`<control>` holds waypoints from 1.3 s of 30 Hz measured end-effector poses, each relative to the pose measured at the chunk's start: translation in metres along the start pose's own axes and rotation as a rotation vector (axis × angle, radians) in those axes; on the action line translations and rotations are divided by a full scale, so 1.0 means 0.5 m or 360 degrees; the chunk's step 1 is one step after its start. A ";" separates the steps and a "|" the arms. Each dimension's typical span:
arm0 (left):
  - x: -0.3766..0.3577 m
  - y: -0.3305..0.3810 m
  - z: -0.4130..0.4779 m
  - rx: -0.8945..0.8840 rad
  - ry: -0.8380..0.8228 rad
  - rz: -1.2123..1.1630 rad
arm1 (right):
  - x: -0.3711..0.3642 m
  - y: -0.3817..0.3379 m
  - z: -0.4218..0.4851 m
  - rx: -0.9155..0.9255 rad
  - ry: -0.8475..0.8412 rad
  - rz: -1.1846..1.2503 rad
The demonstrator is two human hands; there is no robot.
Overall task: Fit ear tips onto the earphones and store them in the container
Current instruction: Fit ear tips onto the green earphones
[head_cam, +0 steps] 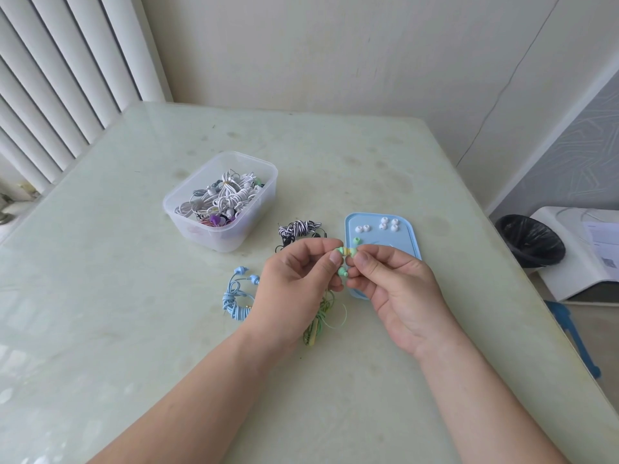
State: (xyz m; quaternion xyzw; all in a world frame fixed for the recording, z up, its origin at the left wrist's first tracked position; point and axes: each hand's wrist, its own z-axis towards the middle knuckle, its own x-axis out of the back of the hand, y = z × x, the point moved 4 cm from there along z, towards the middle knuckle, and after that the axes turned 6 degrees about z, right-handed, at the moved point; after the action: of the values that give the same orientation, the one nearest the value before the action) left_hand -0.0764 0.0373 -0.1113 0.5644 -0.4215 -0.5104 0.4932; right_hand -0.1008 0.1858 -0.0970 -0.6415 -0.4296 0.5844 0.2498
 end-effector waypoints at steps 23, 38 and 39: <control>-0.008 0.002 -0.007 0.0015 0.0137 0.0074 | 0.000 0.007 0.001 0.0337 0.0051 -0.0279; -0.012 0.008 -0.010 -0.0102 0.0144 0.0073 | -0.002 0.013 0.005 0.0269 -0.0051 -0.0223; -0.011 0.008 -0.010 -0.0095 0.0151 0.0071 | -0.001 0.013 0.004 0.0320 -0.0044 -0.0271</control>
State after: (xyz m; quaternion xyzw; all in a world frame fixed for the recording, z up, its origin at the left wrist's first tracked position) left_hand -0.0719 0.0426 -0.1068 0.5635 -0.3947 -0.4843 0.5405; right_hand -0.1011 0.1818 -0.1024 -0.5665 -0.4251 0.6100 0.3555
